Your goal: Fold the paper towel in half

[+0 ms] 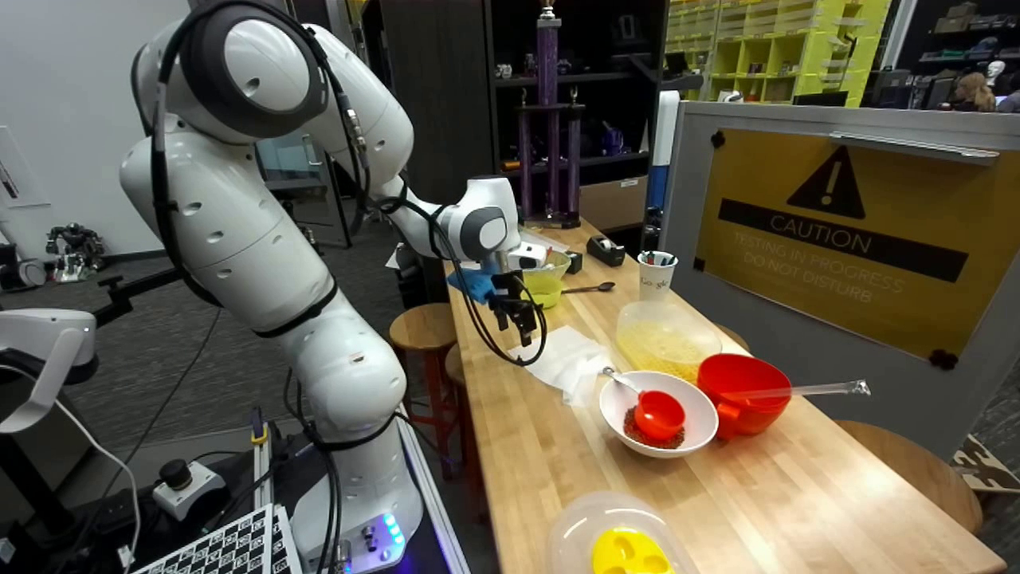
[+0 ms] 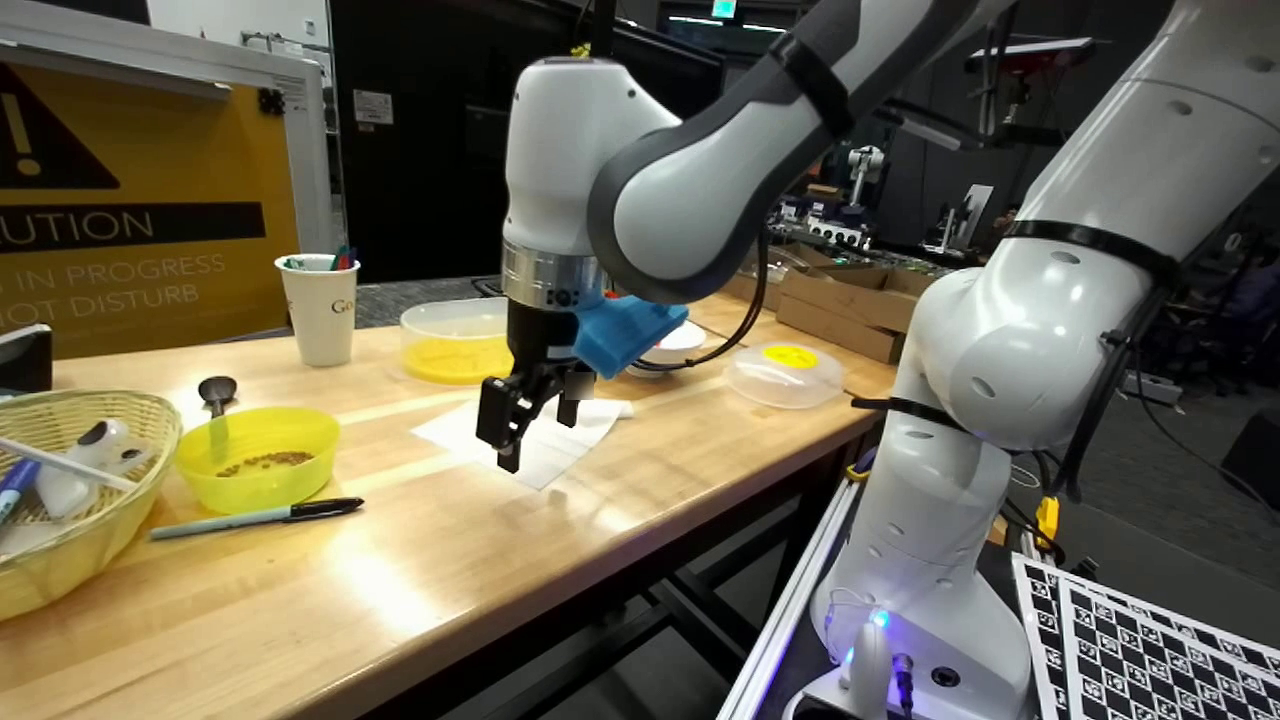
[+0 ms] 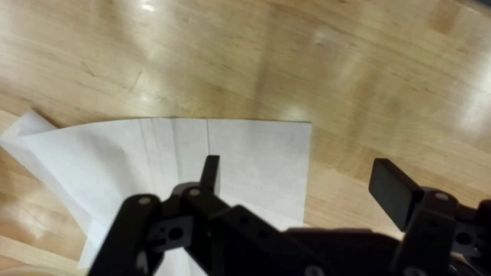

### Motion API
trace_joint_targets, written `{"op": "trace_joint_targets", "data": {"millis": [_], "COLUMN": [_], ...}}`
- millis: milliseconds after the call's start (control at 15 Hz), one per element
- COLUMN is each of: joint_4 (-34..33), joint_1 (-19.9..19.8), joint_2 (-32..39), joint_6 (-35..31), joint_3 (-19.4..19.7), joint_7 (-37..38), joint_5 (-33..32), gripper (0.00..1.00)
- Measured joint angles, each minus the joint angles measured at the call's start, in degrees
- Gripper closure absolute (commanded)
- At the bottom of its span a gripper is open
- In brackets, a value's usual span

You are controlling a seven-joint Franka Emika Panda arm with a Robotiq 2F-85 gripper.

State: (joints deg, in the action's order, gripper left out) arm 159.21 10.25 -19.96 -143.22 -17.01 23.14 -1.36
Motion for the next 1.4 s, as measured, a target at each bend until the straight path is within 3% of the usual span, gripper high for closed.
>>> {"op": "trace_joint_targets", "data": {"millis": [267, 1400], "joint_4": [0.0, -0.1], "joint_1": [-2.0, -1.1], "joint_2": [2.1, 4.9], "joint_6": [-1.6, -1.6], "joint_3": [0.0, -1.7], "joint_7": [0.5, 3.7], "joint_5": [-2.8, -2.7], "gripper": [0.00, 0.00]}}
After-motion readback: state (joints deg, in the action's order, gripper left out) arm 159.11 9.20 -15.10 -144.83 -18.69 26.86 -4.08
